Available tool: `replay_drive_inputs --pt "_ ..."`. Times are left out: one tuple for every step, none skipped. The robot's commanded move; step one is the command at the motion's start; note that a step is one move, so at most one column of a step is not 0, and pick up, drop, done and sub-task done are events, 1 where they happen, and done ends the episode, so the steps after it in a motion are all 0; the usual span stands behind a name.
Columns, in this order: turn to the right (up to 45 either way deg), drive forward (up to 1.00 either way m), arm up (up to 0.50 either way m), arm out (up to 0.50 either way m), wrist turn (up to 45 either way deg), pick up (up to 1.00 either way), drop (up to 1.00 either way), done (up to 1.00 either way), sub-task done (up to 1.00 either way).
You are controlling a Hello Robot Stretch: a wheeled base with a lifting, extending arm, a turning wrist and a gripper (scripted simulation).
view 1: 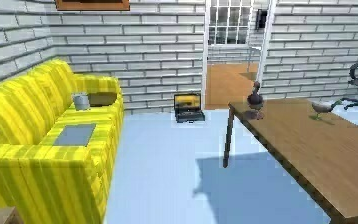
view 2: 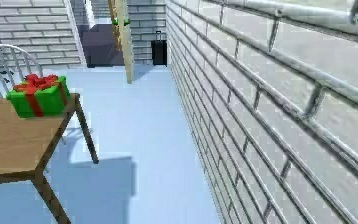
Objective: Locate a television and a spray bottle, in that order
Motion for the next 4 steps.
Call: replay_drive_inputs --pt "0.0 0.9 0.0 0.0 0.0 0.0 0.0 0.0 0.0" --pt "-6.0 0.0 0.0 0.0 0.0 0.0 0.0 0.0 0.0" --pt "0.0 1.0 0.0 0.0 0.0 0.0 0.0 0.0 0.0" --pt "-36.0 0.0 0.0 0.0 0.0 0.0 0.0 0.0 0.0"
